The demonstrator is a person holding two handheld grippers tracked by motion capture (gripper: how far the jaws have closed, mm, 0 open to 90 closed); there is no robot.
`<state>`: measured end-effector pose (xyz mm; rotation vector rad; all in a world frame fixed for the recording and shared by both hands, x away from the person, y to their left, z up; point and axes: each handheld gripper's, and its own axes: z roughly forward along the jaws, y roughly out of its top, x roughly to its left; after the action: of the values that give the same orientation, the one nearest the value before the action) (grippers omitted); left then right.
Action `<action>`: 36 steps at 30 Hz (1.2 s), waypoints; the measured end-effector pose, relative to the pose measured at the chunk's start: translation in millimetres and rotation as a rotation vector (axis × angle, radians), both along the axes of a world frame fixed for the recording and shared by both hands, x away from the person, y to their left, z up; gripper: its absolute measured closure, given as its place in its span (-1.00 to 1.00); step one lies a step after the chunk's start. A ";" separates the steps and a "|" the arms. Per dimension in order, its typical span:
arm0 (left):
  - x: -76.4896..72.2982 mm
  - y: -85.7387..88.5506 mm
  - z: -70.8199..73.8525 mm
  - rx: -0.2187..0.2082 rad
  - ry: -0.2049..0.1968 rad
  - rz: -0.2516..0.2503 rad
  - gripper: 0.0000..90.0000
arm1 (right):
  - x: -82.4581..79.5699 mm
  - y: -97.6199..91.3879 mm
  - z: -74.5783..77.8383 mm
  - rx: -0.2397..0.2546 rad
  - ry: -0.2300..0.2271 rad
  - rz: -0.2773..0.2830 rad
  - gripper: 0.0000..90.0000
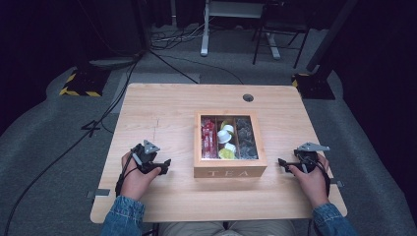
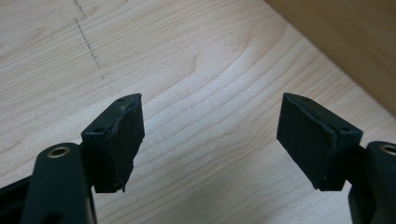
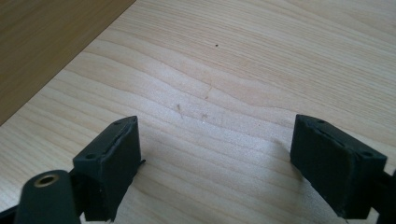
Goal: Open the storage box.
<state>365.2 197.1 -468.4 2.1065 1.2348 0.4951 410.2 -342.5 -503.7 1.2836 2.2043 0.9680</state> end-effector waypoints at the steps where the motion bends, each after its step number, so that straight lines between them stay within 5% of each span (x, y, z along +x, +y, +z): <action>1: -1.5 -0.9 2.5 -0.004 0.000 -0.001 -0.46 | 0.0 0.0 0.0 0.000 0.000 0.000 -0.64; 22: -29.5 -40.3 44.5 -0.068 -0.049 -0.091 -0.40 | -0.6 -1.0 0.2 0.008 -0.007 -0.007 -0.55; 36: -38.7 -72.1 36.0 -0.133 -0.042 -0.169 -0.31 | -0.5 -1.1 0.2 0.008 -0.007 -0.002 -0.55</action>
<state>326.6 125.0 -432.4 2.0551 1.0262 0.3695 409.7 -343.7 -503.5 1.2842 2.1954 0.9795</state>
